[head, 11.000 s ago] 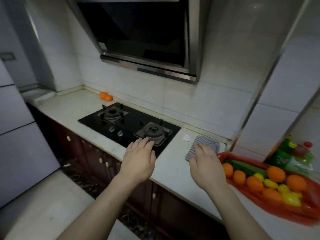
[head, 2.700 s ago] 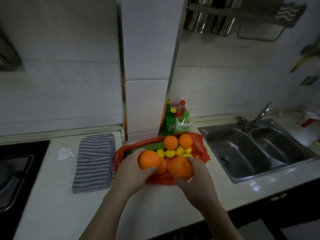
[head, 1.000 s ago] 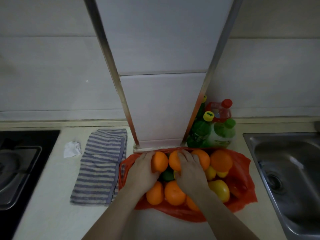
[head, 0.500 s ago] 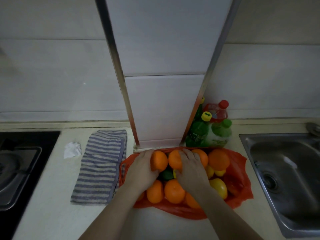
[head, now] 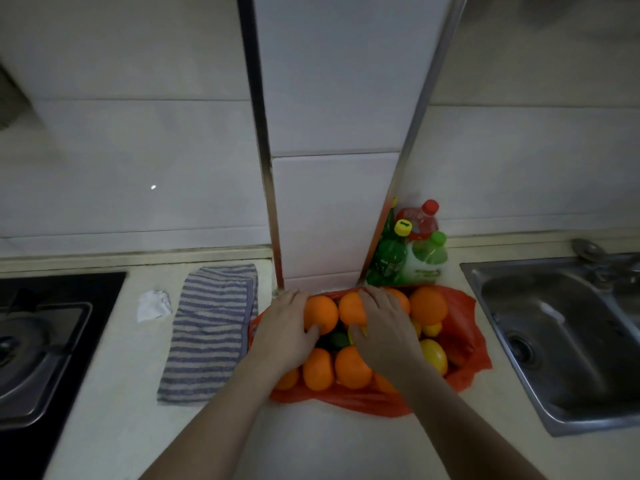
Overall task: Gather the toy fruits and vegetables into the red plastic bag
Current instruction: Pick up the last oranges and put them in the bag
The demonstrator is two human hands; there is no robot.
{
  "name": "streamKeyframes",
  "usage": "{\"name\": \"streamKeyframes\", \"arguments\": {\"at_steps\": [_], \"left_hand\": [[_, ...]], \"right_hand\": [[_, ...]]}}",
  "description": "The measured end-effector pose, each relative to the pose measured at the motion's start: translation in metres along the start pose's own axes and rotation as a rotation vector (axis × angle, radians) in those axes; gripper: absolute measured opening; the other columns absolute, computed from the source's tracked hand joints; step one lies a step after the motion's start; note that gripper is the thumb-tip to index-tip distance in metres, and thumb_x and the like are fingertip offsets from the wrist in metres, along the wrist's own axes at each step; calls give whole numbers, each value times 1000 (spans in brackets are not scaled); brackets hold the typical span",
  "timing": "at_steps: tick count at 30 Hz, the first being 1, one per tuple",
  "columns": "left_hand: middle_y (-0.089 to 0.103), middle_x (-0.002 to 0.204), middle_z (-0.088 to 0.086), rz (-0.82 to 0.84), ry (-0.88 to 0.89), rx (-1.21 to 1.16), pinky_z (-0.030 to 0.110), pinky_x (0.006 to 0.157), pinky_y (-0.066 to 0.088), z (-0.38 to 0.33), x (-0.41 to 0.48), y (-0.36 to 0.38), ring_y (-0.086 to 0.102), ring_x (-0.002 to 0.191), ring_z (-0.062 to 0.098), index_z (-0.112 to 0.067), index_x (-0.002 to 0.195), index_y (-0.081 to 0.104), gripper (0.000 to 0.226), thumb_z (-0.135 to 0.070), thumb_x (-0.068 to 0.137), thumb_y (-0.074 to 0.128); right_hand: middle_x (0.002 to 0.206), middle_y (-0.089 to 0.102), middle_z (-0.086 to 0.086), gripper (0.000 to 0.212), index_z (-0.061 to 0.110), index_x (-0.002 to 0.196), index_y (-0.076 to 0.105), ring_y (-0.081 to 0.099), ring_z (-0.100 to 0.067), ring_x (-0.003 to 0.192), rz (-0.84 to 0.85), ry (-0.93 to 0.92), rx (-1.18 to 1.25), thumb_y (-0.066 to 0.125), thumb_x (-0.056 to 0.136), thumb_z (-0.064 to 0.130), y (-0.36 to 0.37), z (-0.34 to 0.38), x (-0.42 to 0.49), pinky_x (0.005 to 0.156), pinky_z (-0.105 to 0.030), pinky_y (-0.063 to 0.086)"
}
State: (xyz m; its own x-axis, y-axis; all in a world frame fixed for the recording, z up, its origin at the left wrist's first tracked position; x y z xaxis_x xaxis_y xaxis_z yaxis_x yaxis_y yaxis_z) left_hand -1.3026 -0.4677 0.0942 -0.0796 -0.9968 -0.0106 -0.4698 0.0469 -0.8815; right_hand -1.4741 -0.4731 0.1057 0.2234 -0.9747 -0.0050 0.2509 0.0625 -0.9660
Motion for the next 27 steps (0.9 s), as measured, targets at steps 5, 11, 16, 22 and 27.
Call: {"name": "streamKeyframes", "arguments": {"at_steps": [5,11,16,22,27], "left_hand": [[39,148,4,-25,77,59,34,112,27,-10,-14,-23,33,137,22,-17,143,38,58,-38,92,56],[31,155,6,-45,125,108,34,118,20,-22,-36,-44,25,144,21,-15,148,33,59,-42,97,44],[39,150,4,-110,177,149,37,115,23,-41,-65,-65,32,139,21,-18,143,40,49,-39,99,37],[56,133,5,-175,224,212,42,105,36,-75,-115,-83,51,124,26,-17,129,56,55,-43,93,24],[59,125,5,-152,285,213,43,99,42,-110,-161,-79,55,113,29,-18,122,58,55,-45,90,21]], "right_hand": [[152,32,-5,61,14,146,33,24,-25,141,-58,14,-57,45,92,41,-18,16,-19,116,-38,24],[149,38,-6,55,13,144,39,28,-26,140,-130,11,-68,40,95,39,-45,34,-45,115,-37,22],[144,44,-6,54,14,140,44,33,-26,137,-191,2,-72,32,95,40,-63,42,-74,114,-39,26],[135,53,-10,50,10,133,52,42,-28,130,-273,16,-47,39,92,36,-88,40,-135,110,-38,30],[132,55,-8,50,11,131,53,45,-27,127,-309,64,-44,36,92,37,-109,28,-208,110,-39,35]]}}
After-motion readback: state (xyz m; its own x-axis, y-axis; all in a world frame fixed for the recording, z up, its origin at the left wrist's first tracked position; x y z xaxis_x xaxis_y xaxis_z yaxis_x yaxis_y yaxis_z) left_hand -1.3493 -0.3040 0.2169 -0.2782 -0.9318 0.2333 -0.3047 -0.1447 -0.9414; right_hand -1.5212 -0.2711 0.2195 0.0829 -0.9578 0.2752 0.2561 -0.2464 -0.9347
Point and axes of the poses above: each hand's wrist, its own x-axis towards the middle knuckle, its own y-axis out of the palm, z = x × y, the point moved 8 cm from there along x, towards the middle knuckle
